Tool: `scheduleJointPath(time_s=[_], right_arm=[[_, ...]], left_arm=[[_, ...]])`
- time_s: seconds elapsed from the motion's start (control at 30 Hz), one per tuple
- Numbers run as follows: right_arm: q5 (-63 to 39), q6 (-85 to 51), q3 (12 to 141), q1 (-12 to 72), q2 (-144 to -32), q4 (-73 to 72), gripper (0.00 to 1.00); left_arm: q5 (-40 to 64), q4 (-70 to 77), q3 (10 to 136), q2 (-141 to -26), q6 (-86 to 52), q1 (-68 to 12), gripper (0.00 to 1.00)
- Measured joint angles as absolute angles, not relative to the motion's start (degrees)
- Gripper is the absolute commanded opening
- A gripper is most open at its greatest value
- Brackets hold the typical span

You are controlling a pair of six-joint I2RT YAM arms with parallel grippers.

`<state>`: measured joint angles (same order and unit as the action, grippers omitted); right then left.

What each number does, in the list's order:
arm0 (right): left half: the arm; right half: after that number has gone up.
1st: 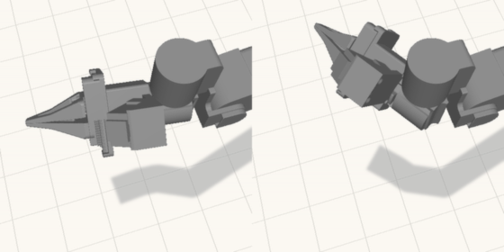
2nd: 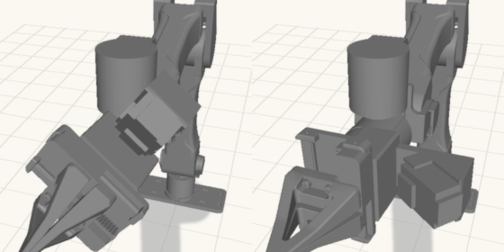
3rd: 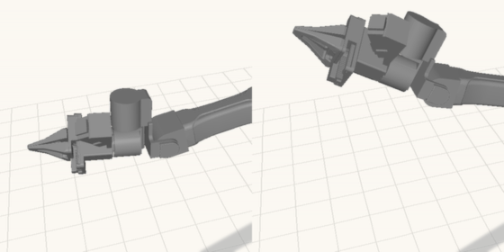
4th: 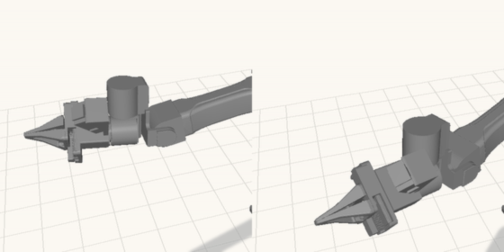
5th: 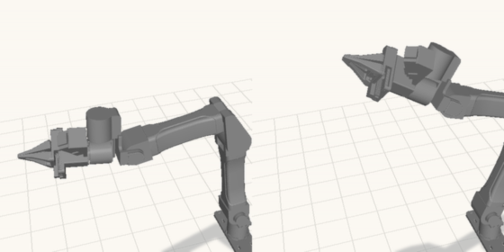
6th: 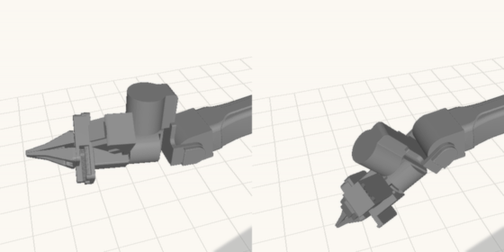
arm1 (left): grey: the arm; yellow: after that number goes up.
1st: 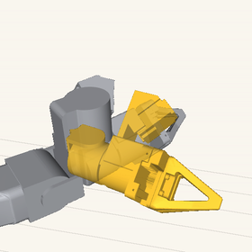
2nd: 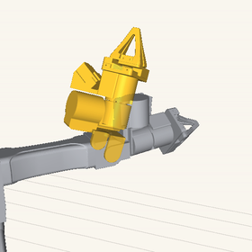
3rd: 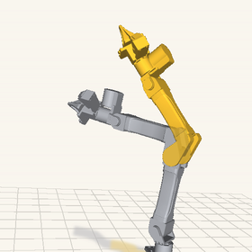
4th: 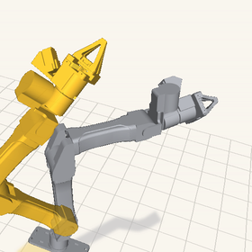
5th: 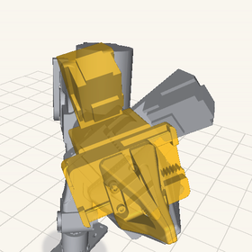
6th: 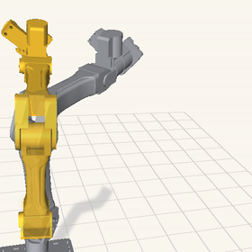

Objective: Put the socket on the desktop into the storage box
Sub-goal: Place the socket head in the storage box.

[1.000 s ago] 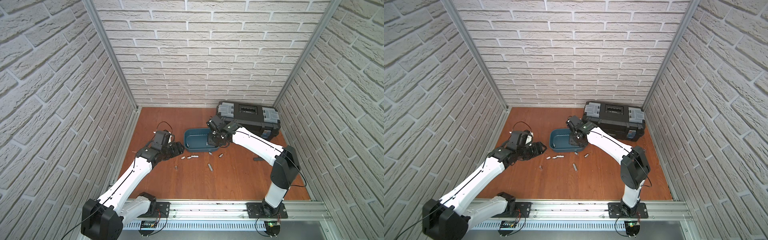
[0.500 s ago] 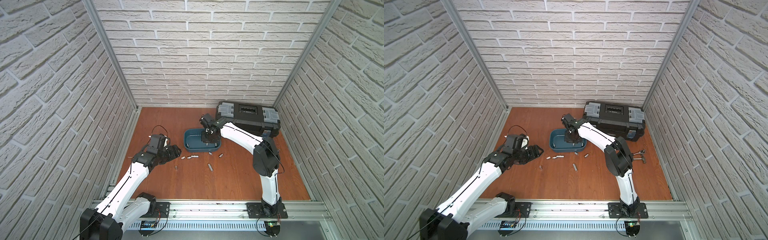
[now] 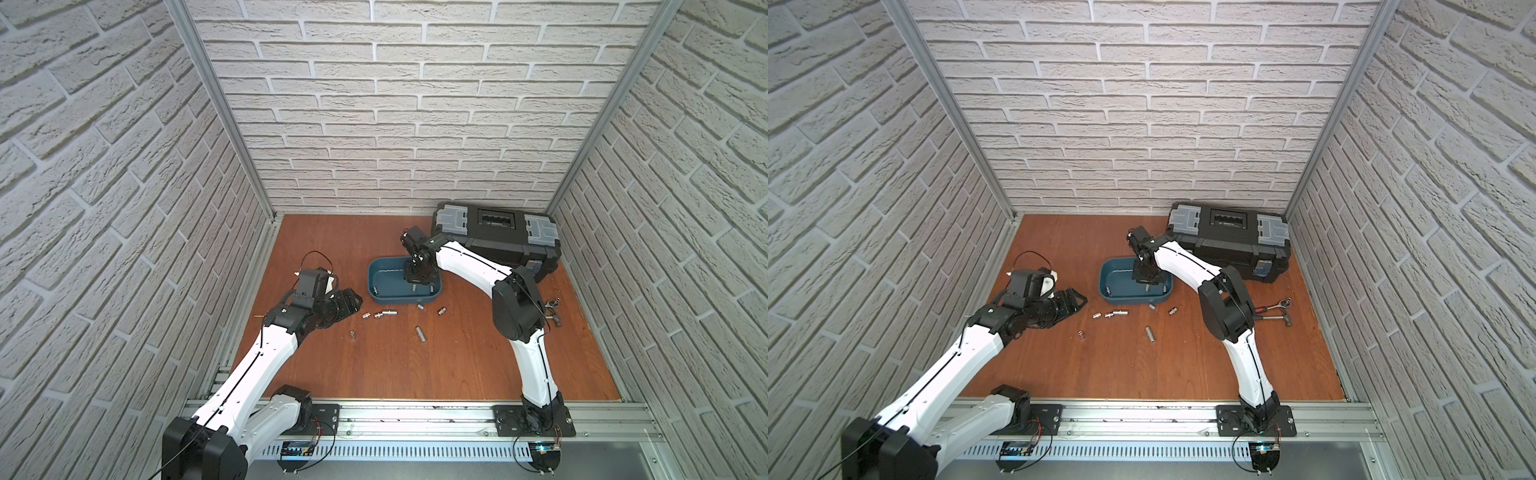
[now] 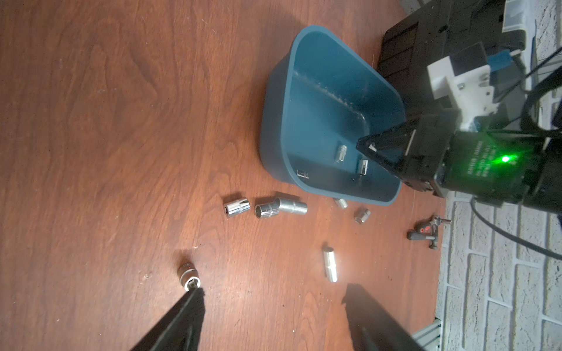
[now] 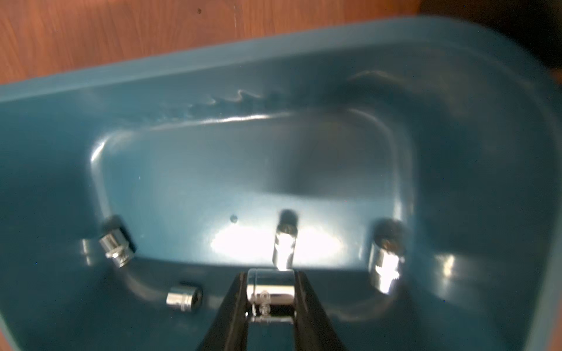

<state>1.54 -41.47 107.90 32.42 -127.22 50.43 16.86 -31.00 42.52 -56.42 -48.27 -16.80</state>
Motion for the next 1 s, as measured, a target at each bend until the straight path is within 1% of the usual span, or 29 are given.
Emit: scheduleJointPath(time_s=[0.27, 0.6, 0.63, 0.73, 0.8, 1.0], right_arm=[[1.4, -41.5, 110.6, 31.9, -131.4, 51.1, 0.24], [1.4, -41.5, 110.6, 31.7, -131.9, 51.2, 0.25], [1.4, -41.5, 110.6, 31.7, -131.9, 51.2, 0.26], [1.5, -41.6, 110.7, 31.7, -131.9, 51.3, 0.35], [1.7, -41.5, 110.7, 31.7, -131.9, 51.3, 0.39], [2.2, -41.1, 110.6, 32.0, -130.8, 51.6, 0.41]], left_arm=[[17.7, -29.5, 41.2, -56.4, -49.3, -16.6, 0.78], [18.5, -28.2, 40.0, -56.5, -49.8, -16.5, 0.78], [18.5, -28.1, 40.0, -56.5, -49.8, -16.5, 0.78], [18.5, -28.0, 40.0, -56.5, -49.8, -16.5, 0.78], [18.5, -28.0, 40.0, -56.5, -49.8, -16.5, 0.78], [18.6, -27.8, 40.0, -57.4, -49.8, -16.5, 0.78]])
